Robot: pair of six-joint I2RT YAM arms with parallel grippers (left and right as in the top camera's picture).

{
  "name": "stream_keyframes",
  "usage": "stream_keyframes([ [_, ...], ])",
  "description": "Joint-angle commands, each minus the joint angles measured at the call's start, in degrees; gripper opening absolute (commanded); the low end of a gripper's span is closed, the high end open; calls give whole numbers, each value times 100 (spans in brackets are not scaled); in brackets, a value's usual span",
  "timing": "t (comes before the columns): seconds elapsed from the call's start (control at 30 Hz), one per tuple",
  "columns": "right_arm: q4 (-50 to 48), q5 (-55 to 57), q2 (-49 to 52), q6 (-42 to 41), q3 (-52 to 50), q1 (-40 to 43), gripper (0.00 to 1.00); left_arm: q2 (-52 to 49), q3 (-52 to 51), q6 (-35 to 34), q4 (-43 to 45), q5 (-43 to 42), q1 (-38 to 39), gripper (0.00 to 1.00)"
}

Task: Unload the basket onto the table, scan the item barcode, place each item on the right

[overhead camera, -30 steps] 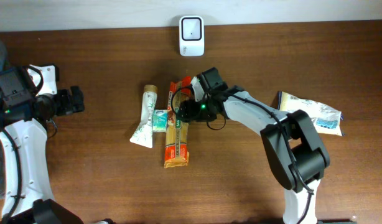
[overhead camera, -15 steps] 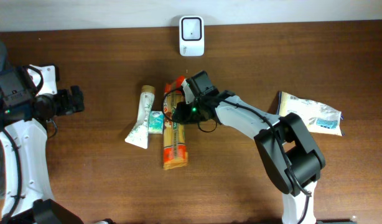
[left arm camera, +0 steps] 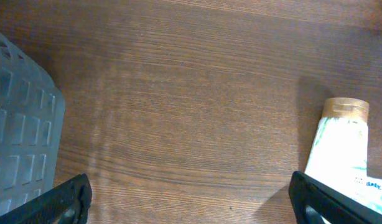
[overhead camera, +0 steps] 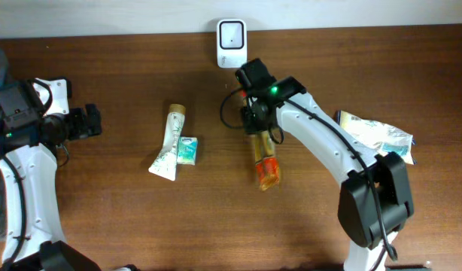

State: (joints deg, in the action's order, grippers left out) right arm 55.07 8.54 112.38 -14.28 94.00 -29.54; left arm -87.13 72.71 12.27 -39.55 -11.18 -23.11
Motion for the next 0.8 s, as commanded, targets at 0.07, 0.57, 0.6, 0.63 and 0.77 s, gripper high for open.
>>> stream_keyframes([
  [0.07,87,1657,693,79,133,-511,4,-2,52,70,24,-61,-31,99],
  [0.57,-74,-988,960,1237,380,-1491,44,-2,52,68,22,-61,-31,99],
  [0.6,42,-1137,946,1237,511,-1362,45,-2,52,70,24,-61,-31,99],
  [0.63,238,-1329,925,1237,750,-1169,49,-2,52,68,24,-61,-31,99],
  [0.77,1034,-1700,863,1239,1685,-334,61,-2,52,68,22,-61,-31,99],
])
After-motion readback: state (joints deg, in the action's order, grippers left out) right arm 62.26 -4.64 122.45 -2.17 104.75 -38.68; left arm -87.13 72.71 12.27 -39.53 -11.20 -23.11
